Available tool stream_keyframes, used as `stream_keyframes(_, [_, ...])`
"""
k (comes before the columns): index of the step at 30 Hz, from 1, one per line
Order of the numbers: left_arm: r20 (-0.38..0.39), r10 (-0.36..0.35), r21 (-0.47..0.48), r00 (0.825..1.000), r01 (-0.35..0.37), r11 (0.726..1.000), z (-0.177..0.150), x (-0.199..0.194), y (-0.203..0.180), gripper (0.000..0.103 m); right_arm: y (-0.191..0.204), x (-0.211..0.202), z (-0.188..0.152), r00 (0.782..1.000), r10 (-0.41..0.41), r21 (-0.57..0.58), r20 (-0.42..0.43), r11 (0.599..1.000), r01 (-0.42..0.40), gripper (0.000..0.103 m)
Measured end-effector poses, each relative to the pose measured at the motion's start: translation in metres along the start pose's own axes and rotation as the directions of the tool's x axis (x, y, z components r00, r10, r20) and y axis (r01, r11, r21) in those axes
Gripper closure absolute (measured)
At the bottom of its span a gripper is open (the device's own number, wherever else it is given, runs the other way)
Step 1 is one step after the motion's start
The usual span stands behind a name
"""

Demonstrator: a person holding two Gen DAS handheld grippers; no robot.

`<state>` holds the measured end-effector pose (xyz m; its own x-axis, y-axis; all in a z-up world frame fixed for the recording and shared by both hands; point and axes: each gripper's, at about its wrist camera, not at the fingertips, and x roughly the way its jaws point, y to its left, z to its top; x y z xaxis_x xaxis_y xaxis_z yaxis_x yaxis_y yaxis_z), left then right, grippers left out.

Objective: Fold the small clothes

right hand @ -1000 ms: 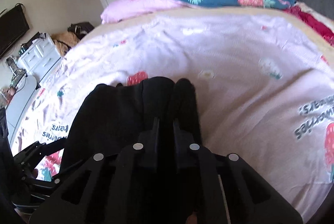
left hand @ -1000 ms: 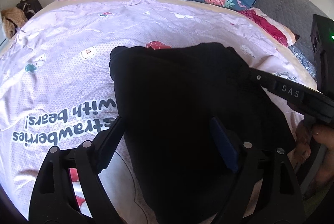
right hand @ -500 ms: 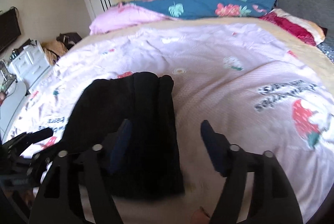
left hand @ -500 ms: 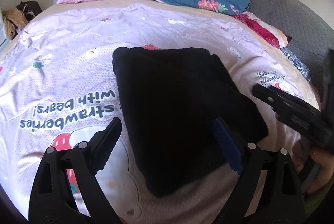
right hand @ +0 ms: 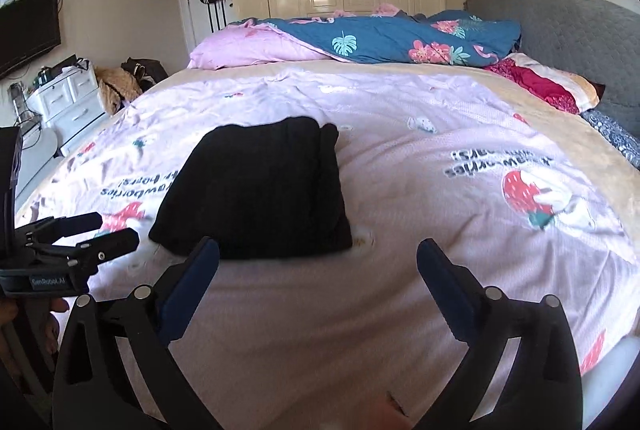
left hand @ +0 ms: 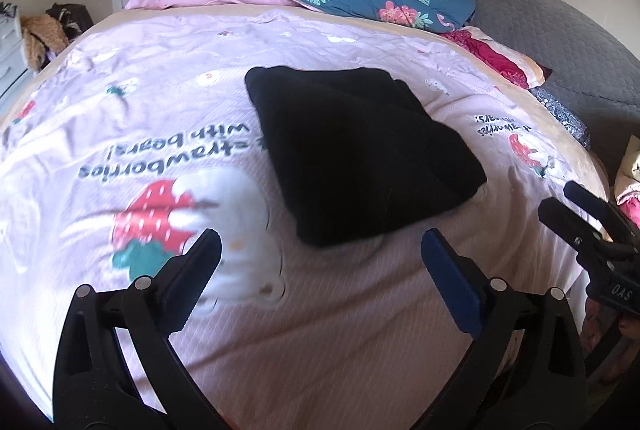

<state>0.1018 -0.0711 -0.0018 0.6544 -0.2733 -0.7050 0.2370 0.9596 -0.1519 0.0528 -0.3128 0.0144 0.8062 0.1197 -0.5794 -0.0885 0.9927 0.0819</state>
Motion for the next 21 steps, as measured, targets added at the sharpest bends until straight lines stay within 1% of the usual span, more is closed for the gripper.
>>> stream_keyframes(4, [0.009, 0.01, -0.013, 1.0, -0.01, 1.0, -0.01, -0.006, 0.003, 0.009, 0.005, 0.001, -0.015, 0.999, -0.004, -0.003, -0.034, 1.0, 0.004, 0.004])
stream_keyframes(7, [0.008, 0.012, -0.027, 1.0, -0.012, 1.0, -0.012, -0.007, 0.005, 0.009, 0.006, 0.002, -0.018, 0.999, -0.006, -0.002, -0.045, 1.0, 0.006, 0.004])
stream_keyframes(15, [-0.002, 0.035, -0.038, 0.999, -0.035, 0.999, -0.014, -0.007, 0.006, 0.009, 0.006, 0.002, -0.02, 0.999, -0.012, 0.0, -0.051, 1.0, 0.012, 0.004])
stream_keyframes(21, [0.006, 0.052, -0.043, 0.999, -0.052, 0.998, -0.013, -0.01, 0.01, 0.009, 0.004, 0.002, -0.02, 0.999, -0.017, 0.007, -0.049, 1.0, 0.018, 0.004])
